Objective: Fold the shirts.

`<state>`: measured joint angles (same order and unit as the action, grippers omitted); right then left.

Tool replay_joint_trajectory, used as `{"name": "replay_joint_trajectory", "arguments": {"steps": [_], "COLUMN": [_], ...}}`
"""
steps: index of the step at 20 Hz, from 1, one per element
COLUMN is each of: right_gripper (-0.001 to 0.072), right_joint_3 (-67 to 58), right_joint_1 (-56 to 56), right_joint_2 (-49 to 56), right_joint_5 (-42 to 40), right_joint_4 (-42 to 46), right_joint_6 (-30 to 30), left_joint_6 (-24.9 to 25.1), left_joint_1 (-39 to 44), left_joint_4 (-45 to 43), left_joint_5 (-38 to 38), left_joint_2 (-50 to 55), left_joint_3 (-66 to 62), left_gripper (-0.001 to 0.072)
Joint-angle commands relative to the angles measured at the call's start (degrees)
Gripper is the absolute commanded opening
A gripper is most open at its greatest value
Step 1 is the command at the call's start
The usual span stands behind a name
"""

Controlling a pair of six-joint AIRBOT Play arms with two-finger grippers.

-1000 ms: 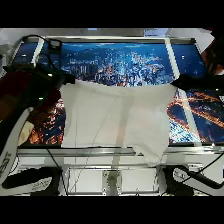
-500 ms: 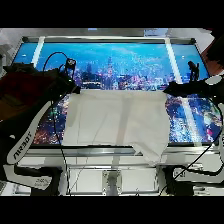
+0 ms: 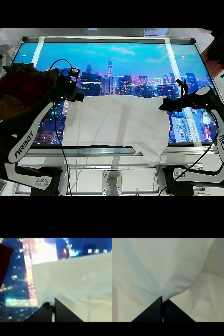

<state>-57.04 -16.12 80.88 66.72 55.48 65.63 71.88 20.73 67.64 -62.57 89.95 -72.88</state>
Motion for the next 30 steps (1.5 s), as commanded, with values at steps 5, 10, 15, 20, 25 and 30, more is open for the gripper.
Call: {"name": "replay_joint_trajectory", "arguments": {"steps": [5,10,15,20,25,30], "right_gripper": [0.0023,0.0023,0.0023,0.0022,0.0054,0.0335], "right_joint_3": [5.99,5.99,5.99,5.97,5.97,2.03], "right_joint_1": [0.04,0.04,0.02,-0.07,-0.02,-0.20], "right_joint_2": [0.17,0.31,1.66,1.66,1.66,0.94], "right_joint_5": [-9.03,-12.13,-14.34,-15.78,-15.19,-10.54], "right_joint_4": [0.70,0.72,0.70,0.70,1.27,3.32], "right_joint_6": [0.17,0.42,0.61,0.59,0.52,0.55], "left_joint_6": [-1.46,-3.58,-4.68,-5.05,-4.57,-10.69], "left_joint_1": [-0.04,-0.04,-0.04,-0.04,-0.04,-0.04], "left_joint_4": [-2.73,-4.50,-8.74,-9.07,-0.31,-10.25], "left_joint_5": [-0.76,1.07,0.96,1.03,1.99,-2.82], "left_joint_2": [0.07,0.07,0.11,0.17,2.25,-0.02], "left_joint_3": [5.53,5.70,5.70,5.70,5.81,4.07], "left_gripper": [0.0018,0.0018,0.0018,0.0018,0.0187,0.0684]}}
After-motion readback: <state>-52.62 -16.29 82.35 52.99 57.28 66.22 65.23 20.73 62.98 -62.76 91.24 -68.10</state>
